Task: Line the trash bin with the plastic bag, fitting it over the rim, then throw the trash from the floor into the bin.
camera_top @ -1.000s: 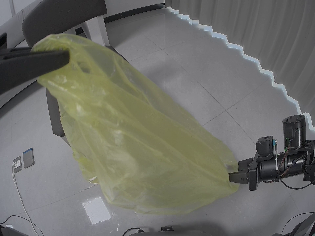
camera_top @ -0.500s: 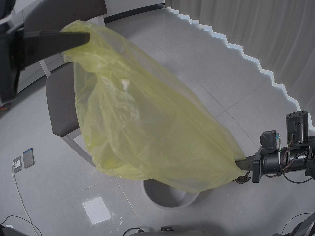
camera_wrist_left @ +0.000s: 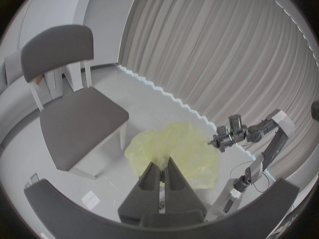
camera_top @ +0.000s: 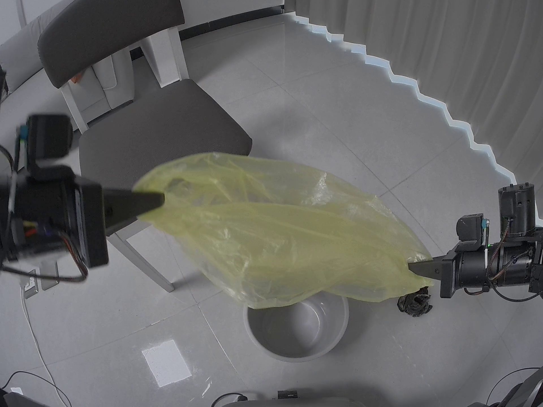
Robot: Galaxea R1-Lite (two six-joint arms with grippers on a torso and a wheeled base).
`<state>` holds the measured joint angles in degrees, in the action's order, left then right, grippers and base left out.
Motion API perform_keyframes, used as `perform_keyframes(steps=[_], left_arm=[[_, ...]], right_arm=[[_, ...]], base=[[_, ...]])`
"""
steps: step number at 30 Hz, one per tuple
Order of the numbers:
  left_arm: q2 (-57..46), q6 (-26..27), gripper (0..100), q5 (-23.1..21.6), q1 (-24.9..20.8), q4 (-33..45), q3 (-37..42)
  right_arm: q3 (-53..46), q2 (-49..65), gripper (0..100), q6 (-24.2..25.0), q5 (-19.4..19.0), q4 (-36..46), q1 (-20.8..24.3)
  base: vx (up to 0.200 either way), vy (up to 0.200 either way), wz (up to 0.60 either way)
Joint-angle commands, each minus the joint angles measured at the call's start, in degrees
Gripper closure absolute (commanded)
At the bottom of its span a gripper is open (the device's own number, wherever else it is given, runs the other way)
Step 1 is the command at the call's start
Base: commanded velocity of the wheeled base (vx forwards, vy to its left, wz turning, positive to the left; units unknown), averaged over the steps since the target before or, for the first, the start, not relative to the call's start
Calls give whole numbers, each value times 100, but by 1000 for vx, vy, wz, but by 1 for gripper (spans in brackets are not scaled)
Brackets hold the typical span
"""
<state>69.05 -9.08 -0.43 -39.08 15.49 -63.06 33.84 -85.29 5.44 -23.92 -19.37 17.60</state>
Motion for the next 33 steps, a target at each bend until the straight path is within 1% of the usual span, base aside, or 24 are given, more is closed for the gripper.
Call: perform_keyframes(steps=[1, 3, 4, 5, 7, 12, 13, 15, 17, 21, 22, 23, 26, 27, 29, 30, 33], left_arm=[[-295, -454, 100, -537, 410, -1505, 1973], [-120, -691, 100, -573, 419, -2138, 2377], [-76, -753, 100, -581, 419, -2279, 2457], [65, -929, 100, -590, 419, -2692, 2694], [311, -1096, 100, -590, 419, -3105, 2914], [733, -1175, 100, -590, 419, -3483, 3081], [1067, -1324, 100, -581, 419, -3668, 3081], [1392, -1526, 100, -581, 410, -4028, 3098], [1788, -1693, 100, -564, 401, -4555, 3142], [2420, -1720, 100, -573, 384, -5540, 3300], [2447, -1720, 100, -573, 384, -5566, 3309], [2675, -1729, 100, -564, 366, -5865, 3388], [2895, -1729, 100, -573, 366, -6093, 3467], [3124, -1737, 100, -581, 401, -6278, 3511], [3150, -1737, 100, -581, 410, -6304, 3520], [3378, -1737, 100, -590, 437, -6559, 3634], [3528, -1729, 100, -617, 525, -6884, 3898]], right_arm=[[158, -208, 100, -16, 98, 417, 59], [167, -278, 100, -34, 98, 417, 59], [167, -296, 100, -43, 98, 417, 59], [158, -340, 100, -52, 89, 425, 59], [149, -366, 100, -87, 89, 443, 59], [132, -630, 100, -289, 89, 434, 24], [123, -805, 100, -368, 89, 399, 6], [123, -981, 100, -447, 98, 381, -46], [140, -1157, 100, -561, 89, 373, -143], [193, -1491, 100, -834, 63, 346, -398], [193, -1500, 100, -851, 63, 346, -407], [219, -1605, 100, -930, 28, 320, -486], [263, -1746, 100, -966, 28, 302, -547], [351, -1913, 100, -966, 19, 258, -547], [369, -1939, 100, -966, 19, 250, -547], [474, -2150, 100, -966, 19, 162, -547], [571, -2361, 100, -966, -16, 109, -503]], base=[[0, 0, 0], [0, 0, 0], [0, 0, 0], [0, 0, 0], [0, 0, 0], [0, 0, 0], [0, 0, 0], [0, 0, 0], [0, 0, 0], [0, 0, 0], [0, 0, 0], [0, 0, 0], [0, 0, 0], [0, 0, 0], [0, 0, 0], [0, 0, 0], [0, 0, 0]])
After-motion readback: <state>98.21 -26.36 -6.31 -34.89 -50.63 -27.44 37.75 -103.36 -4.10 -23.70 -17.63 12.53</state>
